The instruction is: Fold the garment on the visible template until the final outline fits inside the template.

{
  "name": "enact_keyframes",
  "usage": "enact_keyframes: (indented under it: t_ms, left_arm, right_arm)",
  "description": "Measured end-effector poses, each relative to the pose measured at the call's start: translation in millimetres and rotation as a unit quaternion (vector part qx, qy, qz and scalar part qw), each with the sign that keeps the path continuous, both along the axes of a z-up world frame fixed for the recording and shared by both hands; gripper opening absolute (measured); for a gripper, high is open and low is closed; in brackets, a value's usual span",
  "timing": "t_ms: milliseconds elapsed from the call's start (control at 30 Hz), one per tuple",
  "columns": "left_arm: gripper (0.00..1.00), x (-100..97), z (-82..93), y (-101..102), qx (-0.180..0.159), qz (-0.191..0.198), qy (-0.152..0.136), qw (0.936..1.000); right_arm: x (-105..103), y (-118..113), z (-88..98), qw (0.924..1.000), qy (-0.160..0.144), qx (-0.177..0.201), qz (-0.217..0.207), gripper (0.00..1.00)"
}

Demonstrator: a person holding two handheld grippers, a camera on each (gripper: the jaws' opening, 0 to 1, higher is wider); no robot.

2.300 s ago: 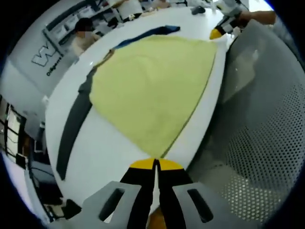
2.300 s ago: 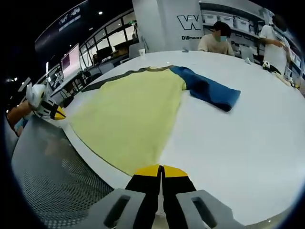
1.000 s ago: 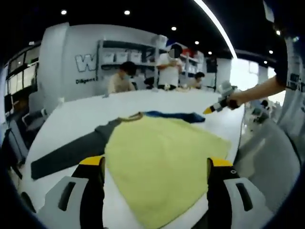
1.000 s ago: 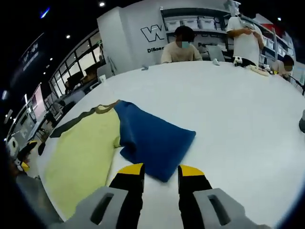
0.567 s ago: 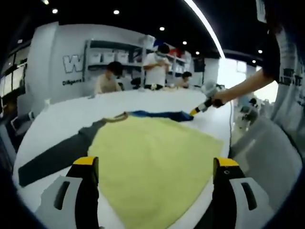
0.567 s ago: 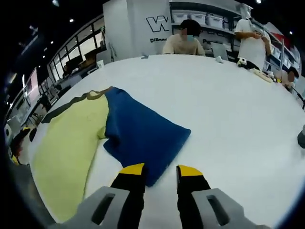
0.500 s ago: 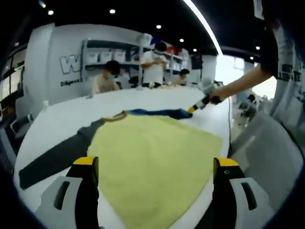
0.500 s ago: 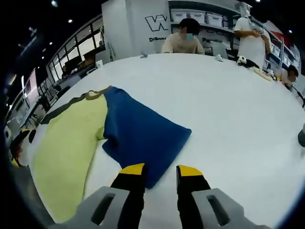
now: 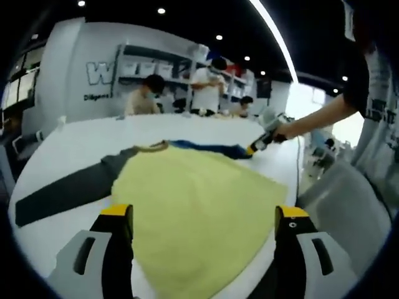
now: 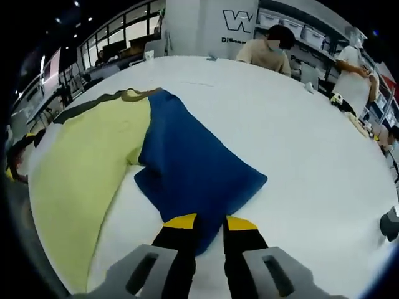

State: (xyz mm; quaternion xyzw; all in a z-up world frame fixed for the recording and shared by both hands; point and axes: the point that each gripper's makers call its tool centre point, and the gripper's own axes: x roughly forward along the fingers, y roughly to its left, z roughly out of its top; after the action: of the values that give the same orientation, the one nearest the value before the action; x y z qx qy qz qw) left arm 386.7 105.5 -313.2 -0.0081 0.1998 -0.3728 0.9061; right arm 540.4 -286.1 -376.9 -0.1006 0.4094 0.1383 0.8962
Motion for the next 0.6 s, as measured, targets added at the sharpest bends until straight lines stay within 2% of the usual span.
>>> enact_keyframes:
  t_ms: [67, 100, 167, 233, 300, 367, 433, 467, 500, 533, 600]
  left_arm:
    - [0.89, -2.8, -2.8, -3.0, 0.013, -0.01, -0.002, 0.9999]
    - [0.89, -4.5, -5.5, -4.9, 0.02, -0.017, 0.0, 0.9997]
    - [0.88, -5.8, -6.9, -6.4, 0.023, -0.022, 0.002, 0.9995]
    - [0.88, -8.8, -5.7, -9.6, 0.012, -0.033, 0.005, 0.9994]
    - [0.87, -9.2, -3.6, -11.7, 0.007, -0.035, 0.003, 0.9994]
    - [0.87, -9.8, -4.1, -12.0, 0.01, -0.039, 0.003, 0.9992]
    - [0.87, -10.1, -4.7, -12.0, 0.011, -0.039, 0.004, 0.9992]
    - [0.87, -9.3, -4.3, -11.3, 0.011, -0.038, 0.002, 0.9992]
    - [0.87, -8.5, -3.2, -10.8, 0.009, -0.035, 0.0, 0.9993]
    - [0.87, -7.9, -1.8, -10.8, 0.007, -0.033, -0.002, 0.9994]
    - [0.87, -5.9, 0.9, -10.2, 0.005, -0.031, -0.009, 0.9995]
  right_arm:
    - [7.4, 2.6, 7.7, 0.9999, -0.015, 0.003, 0.002, 0.0]
    - [10.6, 7.5, 18.3, 0.9997, -0.022, 0.007, 0.003, 0.0]
    - [18.5, 11.6, 20.4, 0.9994, -0.031, 0.016, 0.001, 0.0]
    - [23.6, 17.6, 29.7, 0.9985, -0.05, 0.021, 0.003, 0.0]
    - [33.4, 34.3, 45.2, 0.9967, -0.074, 0.029, 0.02, 0.0]
    - [43.7, 60.9, 71.0, 0.9929, -0.107, 0.033, 0.038, 0.0]
    - [50.0, 73.3, 75.8, 0.9905, -0.122, 0.037, 0.052, 0.0]
    - [54.9, 88.3, 82.1, 0.9875, -0.136, 0.033, 0.071, 0.0]
    - [57.2, 105.5, 90.9, 0.9838, -0.146, 0.011, 0.103, 0.0]
    - [58.6, 115.4, 94.7, 0.9817, -0.153, 0.004, 0.113, 0.0]
    - [61.1, 143.2, 97.0, 0.9768, -0.168, 0.01, 0.132, 0.0]
